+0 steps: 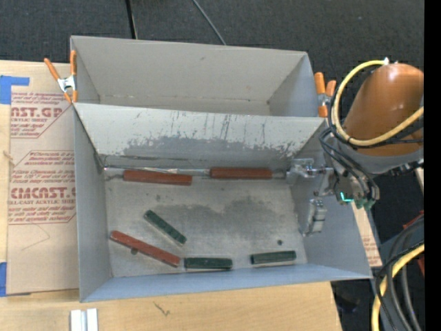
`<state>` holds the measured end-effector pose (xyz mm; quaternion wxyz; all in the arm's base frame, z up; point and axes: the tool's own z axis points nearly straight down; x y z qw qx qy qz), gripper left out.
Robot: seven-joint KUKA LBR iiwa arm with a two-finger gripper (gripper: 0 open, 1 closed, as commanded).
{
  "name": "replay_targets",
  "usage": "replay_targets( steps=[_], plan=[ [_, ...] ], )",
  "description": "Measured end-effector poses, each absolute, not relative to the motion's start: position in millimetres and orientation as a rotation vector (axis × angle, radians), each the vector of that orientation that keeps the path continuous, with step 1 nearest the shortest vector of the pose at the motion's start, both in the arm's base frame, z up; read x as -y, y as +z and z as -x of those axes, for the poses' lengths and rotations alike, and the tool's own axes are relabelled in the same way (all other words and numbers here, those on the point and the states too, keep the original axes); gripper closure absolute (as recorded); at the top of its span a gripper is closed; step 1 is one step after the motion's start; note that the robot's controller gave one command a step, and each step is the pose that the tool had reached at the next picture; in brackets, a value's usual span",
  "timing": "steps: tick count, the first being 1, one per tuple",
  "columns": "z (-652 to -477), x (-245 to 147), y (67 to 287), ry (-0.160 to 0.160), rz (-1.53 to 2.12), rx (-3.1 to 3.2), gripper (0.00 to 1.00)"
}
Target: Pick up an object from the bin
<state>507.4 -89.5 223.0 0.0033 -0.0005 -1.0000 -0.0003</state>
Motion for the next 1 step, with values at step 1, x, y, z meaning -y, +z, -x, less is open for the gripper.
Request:
replay_targets(
  steps=[1],
  plan=[
    [-509.1, 89.1, 227.3, 0.001, -0.001, 3.143, 0.0]
  ],
)
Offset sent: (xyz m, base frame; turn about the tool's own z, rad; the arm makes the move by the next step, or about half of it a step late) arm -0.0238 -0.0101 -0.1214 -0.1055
